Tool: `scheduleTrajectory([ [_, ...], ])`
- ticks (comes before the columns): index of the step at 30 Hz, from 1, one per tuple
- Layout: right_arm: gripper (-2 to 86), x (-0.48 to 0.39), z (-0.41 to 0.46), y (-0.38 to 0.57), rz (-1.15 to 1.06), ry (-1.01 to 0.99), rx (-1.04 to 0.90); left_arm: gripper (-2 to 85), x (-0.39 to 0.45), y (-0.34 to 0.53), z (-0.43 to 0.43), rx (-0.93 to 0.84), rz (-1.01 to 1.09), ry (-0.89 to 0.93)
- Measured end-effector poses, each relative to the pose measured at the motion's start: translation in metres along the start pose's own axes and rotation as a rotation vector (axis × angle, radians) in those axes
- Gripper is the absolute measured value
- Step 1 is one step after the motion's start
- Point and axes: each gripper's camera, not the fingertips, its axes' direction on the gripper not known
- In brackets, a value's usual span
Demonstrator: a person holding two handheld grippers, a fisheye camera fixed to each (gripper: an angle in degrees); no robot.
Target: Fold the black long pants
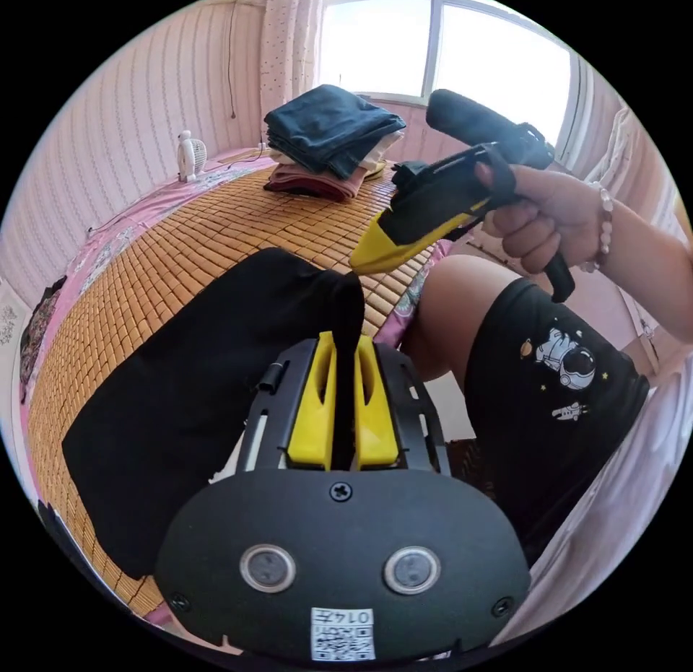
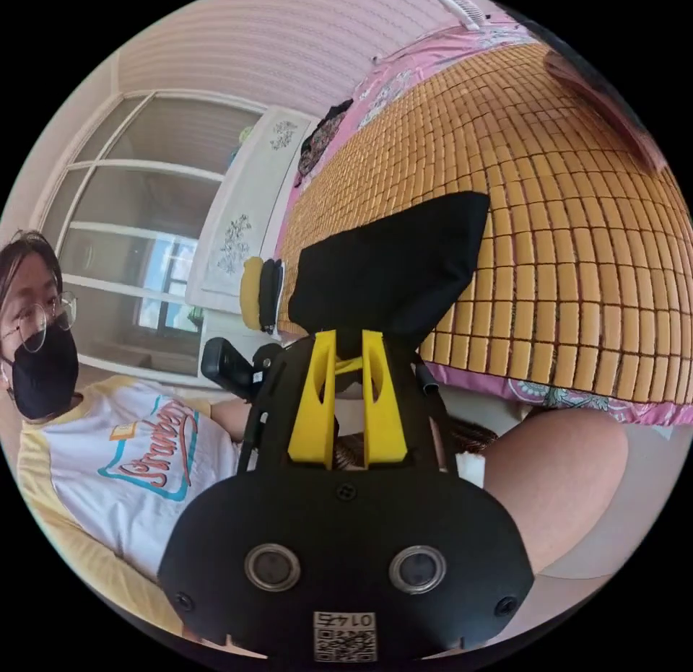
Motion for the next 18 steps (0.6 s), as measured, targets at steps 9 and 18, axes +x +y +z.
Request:
scheduleTrajectory([
  [9,10.4,0.098,0.002,-0.010,0.298,-0.018,0.289,1.6,-0.013,0.023,-0.028,0.044,-0.004,0.142],
  [18,1.0,0.084,-0.110,0.010,0.226,-0.218,0.559,0.5,-0.010,0.007,-0.044,0.292,-0.051,0.307],
])
